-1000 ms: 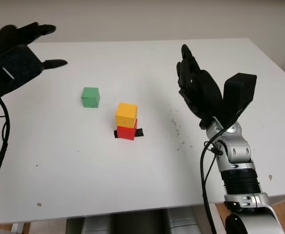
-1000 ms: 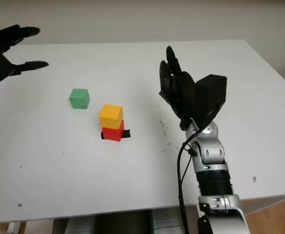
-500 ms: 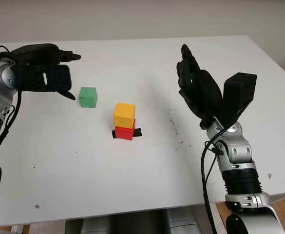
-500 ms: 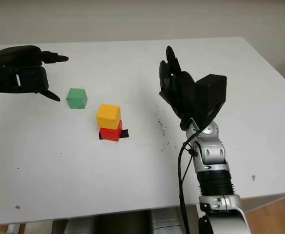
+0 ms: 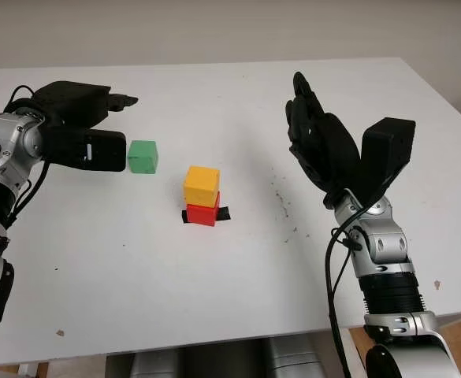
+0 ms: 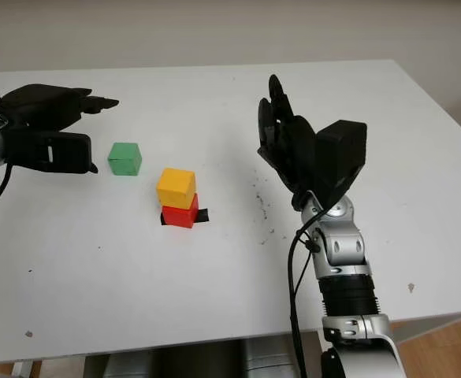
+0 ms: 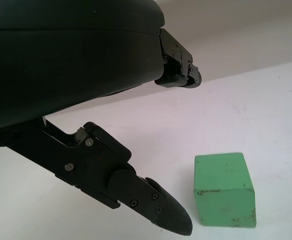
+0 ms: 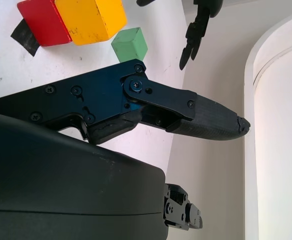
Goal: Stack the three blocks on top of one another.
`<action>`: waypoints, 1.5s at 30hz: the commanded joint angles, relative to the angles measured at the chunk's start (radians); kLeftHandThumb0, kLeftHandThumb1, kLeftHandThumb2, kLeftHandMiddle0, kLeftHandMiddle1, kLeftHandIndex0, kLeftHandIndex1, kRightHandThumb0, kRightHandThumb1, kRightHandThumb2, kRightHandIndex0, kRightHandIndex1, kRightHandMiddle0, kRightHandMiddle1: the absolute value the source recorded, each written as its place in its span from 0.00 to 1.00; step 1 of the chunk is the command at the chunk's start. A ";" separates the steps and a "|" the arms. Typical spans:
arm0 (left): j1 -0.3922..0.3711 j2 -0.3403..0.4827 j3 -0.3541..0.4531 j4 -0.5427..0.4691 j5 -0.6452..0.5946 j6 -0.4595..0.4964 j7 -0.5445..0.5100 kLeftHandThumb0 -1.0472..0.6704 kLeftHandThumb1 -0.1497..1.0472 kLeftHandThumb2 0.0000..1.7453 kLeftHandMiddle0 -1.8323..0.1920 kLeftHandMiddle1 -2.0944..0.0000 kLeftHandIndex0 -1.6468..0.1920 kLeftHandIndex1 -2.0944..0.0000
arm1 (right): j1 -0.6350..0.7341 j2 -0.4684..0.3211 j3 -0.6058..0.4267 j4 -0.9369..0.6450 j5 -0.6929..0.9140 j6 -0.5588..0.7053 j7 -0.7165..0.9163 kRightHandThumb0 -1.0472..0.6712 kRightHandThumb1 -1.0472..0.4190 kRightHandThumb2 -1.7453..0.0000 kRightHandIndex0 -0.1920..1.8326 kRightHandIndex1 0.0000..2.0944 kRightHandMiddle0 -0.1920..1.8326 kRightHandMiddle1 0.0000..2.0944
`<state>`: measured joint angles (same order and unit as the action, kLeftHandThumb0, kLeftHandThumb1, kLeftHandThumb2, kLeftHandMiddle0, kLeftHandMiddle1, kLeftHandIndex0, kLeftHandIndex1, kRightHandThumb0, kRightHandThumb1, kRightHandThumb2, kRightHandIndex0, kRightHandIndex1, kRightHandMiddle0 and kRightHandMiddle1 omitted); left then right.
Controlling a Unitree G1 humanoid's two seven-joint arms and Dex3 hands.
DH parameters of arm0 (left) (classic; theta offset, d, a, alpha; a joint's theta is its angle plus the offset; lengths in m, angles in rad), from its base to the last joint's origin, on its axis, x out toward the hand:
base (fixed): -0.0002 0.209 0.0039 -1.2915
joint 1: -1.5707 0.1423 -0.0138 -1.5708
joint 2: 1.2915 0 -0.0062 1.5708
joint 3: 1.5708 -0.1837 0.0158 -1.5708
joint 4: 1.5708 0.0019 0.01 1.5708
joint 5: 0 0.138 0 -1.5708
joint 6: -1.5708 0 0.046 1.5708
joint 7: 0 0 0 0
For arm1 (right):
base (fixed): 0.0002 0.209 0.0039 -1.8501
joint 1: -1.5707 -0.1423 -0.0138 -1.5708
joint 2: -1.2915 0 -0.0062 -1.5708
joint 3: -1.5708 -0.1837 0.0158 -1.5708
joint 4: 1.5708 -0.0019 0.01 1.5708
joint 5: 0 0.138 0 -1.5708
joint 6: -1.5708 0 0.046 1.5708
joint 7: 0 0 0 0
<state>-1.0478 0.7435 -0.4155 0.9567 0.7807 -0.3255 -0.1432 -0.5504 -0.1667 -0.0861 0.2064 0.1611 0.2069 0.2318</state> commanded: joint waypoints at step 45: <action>-0.004 -0.125 -0.107 0.158 0.024 0.050 0.122 0.24 0.86 0.04 0.82 0.97 0.60 0.95 | 0.029 -0.010 -0.008 -0.052 0.004 0.029 -0.011 0.17 0.00 0.58 0.00 0.00 0.00 0.00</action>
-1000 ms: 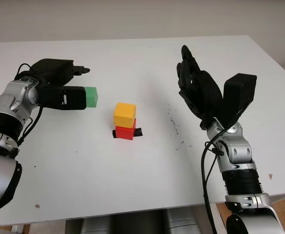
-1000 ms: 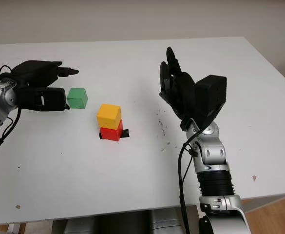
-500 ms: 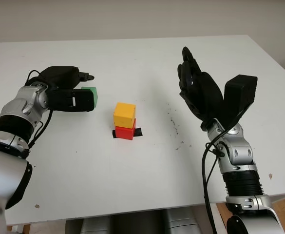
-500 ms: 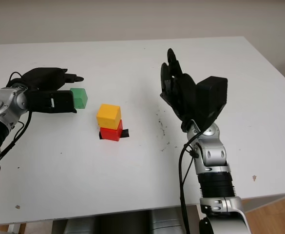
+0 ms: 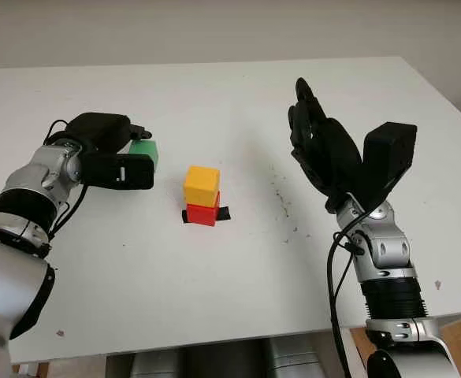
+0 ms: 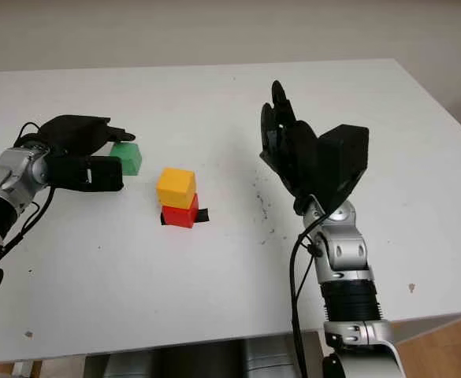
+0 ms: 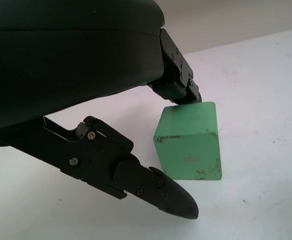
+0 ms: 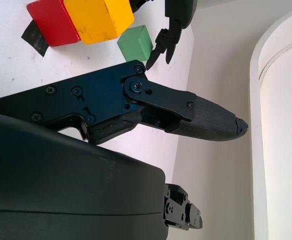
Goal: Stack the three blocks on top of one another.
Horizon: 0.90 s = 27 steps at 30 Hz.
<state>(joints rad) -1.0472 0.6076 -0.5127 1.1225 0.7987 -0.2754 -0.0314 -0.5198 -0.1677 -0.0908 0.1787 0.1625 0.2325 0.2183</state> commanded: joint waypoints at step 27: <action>0.041 -0.031 0.002 0.003 -0.051 0.006 0.101 0.34 0.96 0.03 0.71 0.97 0.57 0.62 | -0.010 -0.012 -0.006 -0.017 0.003 0.000 0.007 0.17 0.00 0.58 0.00 0.00 0.00 0.00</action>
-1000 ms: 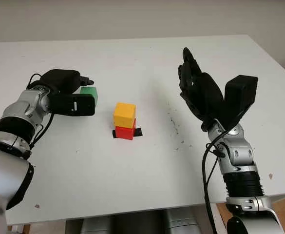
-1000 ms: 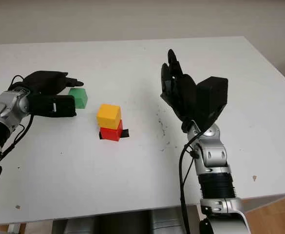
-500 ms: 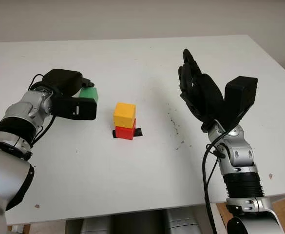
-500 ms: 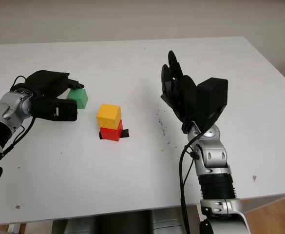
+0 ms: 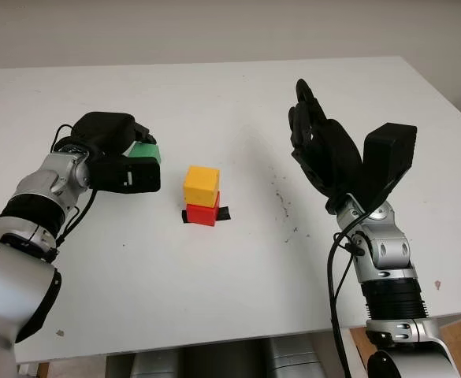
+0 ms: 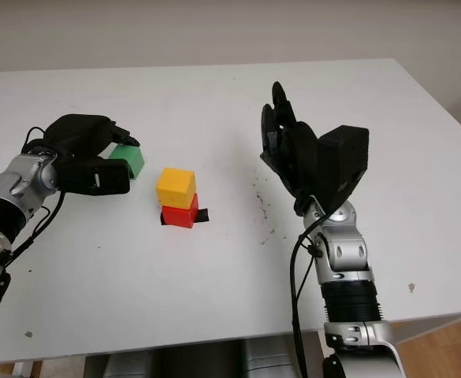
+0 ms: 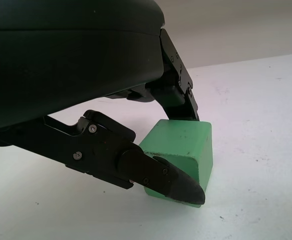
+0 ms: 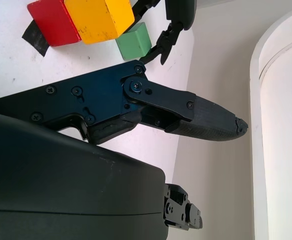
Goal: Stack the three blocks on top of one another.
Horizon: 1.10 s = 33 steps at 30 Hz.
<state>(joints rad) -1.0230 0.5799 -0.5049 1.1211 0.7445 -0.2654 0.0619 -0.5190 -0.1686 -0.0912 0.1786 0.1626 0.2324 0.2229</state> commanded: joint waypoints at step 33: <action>0.167 0.046 0.363 -0.398 -0.415 0.129 -0.241 0.42 0.93 0.03 0.67 0.96 0.61 0.37 | -0.015 -0.004 -0.004 0.006 0.009 -0.013 0.019 0.17 0.00 0.57 0.00 0.00 0.00 0.00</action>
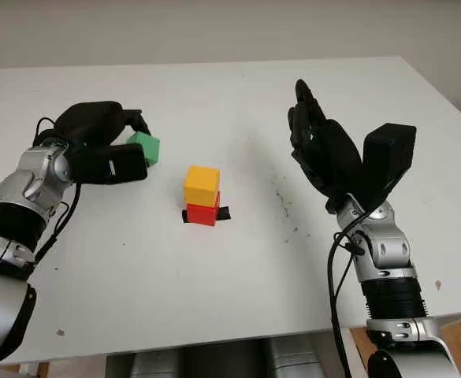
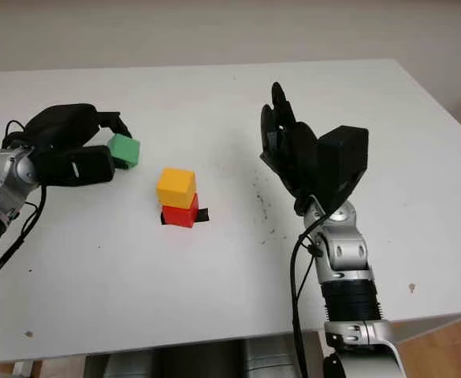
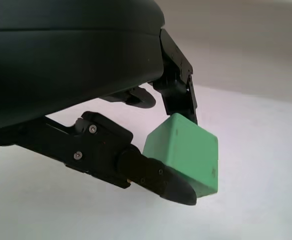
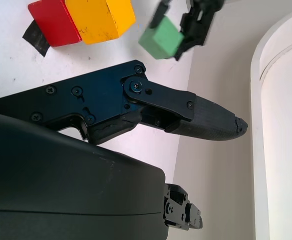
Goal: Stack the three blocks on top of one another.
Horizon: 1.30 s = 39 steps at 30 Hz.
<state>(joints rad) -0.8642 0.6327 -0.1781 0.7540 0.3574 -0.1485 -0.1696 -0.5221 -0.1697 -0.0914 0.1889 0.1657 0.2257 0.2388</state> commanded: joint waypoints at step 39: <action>0.216 -0.036 0.128 -0.859 -0.436 0.743 -0.392 0.35 0.93 0.03 0.77 0.98 0.60 0.25 | -0.015 0.002 0.001 -0.019 0.005 0.012 -0.006 0.17 0.00 0.59 0.00 0.00 0.00 0.00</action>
<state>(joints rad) -0.6541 0.5907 -0.0409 -0.0951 -0.0858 0.6020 -0.5573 -0.5296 -0.1691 -0.0887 0.1917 0.1646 0.2342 0.2329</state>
